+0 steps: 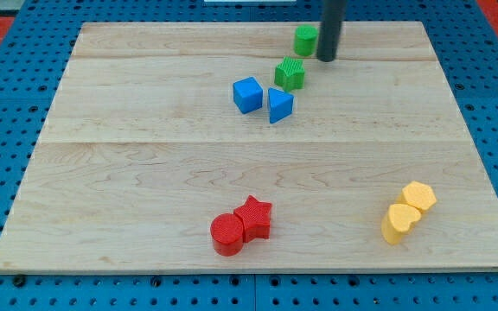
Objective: Move the green circle to the top left
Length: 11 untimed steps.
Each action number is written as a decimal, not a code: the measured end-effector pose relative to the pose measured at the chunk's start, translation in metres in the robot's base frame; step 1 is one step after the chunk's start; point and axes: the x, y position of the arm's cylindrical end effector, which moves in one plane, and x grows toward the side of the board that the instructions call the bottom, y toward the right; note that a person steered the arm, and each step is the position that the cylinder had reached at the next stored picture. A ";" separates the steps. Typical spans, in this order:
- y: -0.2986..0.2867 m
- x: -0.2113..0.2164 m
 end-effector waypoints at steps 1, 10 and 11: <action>-0.014 -0.035; -0.161 -0.085; -0.177 -0.031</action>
